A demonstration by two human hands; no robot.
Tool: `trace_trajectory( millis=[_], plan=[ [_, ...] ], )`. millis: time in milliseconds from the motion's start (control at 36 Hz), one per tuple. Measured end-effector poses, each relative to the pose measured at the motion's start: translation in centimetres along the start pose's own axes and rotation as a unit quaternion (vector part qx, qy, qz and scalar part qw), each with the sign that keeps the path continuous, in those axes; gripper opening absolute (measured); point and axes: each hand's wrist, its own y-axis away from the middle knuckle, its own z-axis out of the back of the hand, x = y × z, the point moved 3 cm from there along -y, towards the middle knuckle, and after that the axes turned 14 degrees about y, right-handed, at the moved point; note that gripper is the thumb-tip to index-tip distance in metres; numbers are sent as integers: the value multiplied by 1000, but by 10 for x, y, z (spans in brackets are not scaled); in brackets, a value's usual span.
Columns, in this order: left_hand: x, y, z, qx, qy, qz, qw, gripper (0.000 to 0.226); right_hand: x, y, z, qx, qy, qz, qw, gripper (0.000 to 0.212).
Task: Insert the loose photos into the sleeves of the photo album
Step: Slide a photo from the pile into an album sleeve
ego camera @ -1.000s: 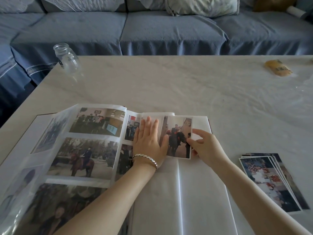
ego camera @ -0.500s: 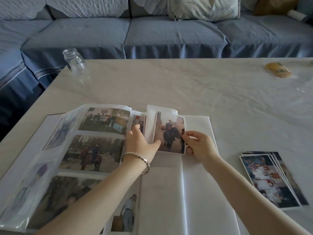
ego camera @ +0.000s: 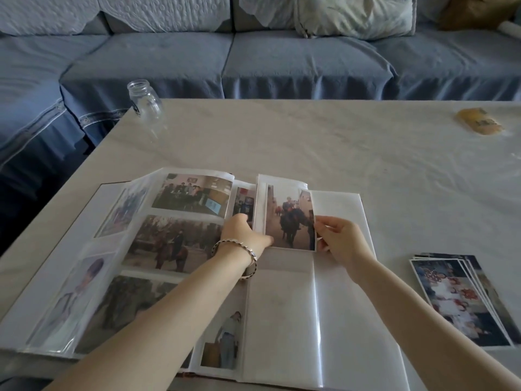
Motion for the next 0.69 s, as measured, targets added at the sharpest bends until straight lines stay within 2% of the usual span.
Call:
trace_trajectory(
  millis=[111, 139, 194, 250, 306, 389, 472, 583, 694],
  plan=[
    [-2, 1, 3, -1, -5, 12, 1000, 68, 1, 4, -1, -6, 16, 13, 1000, 21],
    [-2, 0, 4, 4, 2, 15, 1000, 56, 2, 6, -1, -11, 23, 20, 999, 22],
    [-2, -1, 6, 6, 17, 11, 1000, 18, 5, 6, -1, -17, 47, 33, 998, 24],
    [-2, -1, 6, 18, 33, -7, 999, 16, 8, 6, -2, -22, 79, 45, 996, 26],
    [0, 0, 6, 32, 28, -35, 998, 44, 10, 6, -2, -26, 100, 53, 993, 28],
    [1, 6, 6, 48, 15, -68, 996, 53, 9, 6, 0, -35, 91, 53, 994, 26],
    [7, 7, 5, 59, 22, -54, 997, 68, 10, 3, 1, -25, 19, 12, 999, 18],
    [14, 7, 3, 52, 23, -56, 997, 72, 15, -3, 2, -12, -47, -46, 998, 22],
    [18, 5, 2, 49, 24, -57, 997, 71, 20, -6, 4, -9, -10, -69, 998, 23]
  ],
)
